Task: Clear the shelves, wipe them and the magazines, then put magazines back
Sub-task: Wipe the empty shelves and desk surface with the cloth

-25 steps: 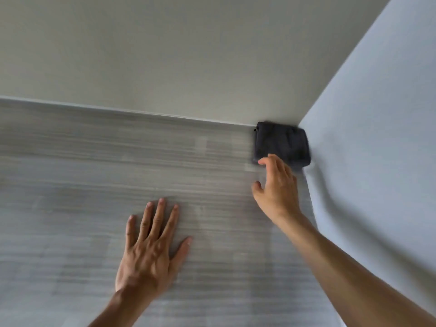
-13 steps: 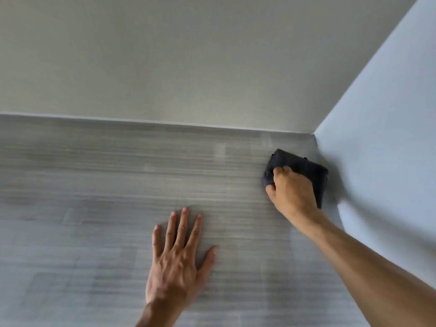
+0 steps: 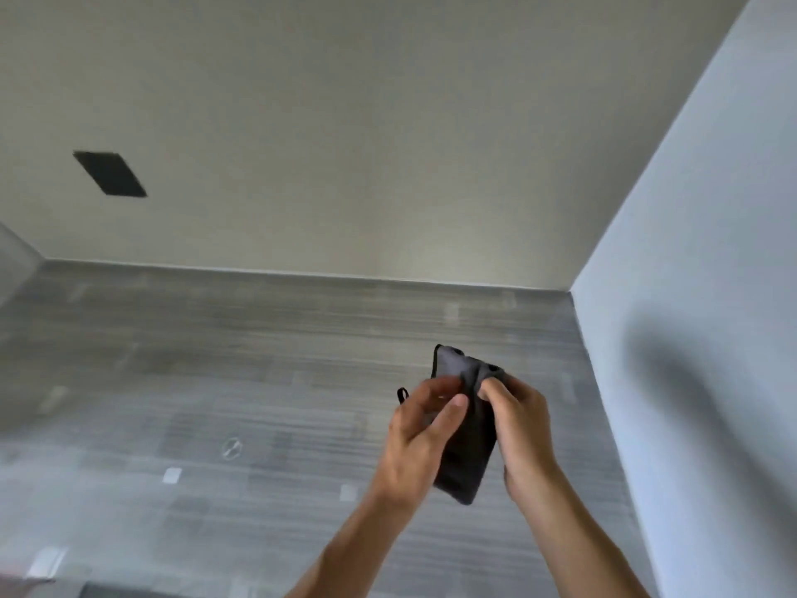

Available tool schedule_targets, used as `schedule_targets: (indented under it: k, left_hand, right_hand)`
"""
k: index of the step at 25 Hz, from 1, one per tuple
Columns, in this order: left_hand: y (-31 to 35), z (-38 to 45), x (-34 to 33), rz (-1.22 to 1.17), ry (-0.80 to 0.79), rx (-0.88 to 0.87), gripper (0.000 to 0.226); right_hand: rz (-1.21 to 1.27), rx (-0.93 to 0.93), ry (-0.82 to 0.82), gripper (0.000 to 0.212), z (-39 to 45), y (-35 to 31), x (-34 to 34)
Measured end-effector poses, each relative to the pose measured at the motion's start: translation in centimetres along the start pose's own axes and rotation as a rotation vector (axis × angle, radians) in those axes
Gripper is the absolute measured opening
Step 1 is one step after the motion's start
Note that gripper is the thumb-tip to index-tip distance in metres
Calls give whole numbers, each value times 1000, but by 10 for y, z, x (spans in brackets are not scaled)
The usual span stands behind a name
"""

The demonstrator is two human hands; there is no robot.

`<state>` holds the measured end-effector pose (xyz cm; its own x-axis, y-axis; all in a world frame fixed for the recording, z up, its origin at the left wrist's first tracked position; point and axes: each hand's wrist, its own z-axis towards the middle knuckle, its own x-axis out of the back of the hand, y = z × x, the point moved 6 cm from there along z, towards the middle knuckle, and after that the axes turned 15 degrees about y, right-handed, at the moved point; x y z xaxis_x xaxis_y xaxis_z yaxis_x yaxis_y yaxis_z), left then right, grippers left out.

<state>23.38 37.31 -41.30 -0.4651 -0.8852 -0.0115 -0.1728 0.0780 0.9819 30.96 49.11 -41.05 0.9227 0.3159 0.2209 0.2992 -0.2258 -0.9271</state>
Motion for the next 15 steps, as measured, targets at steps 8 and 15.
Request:
schedule_targets:
  k: [8,15]
  left_hand:
    - [213,-50,28,-109,-109,-222,48]
    - [349,-71,26,-329,-134,-276,51]
  right_hand:
    - [281,591,-330,38,-118,-194,42]
    - [-181,1537,-158,67,-175,-286,77]
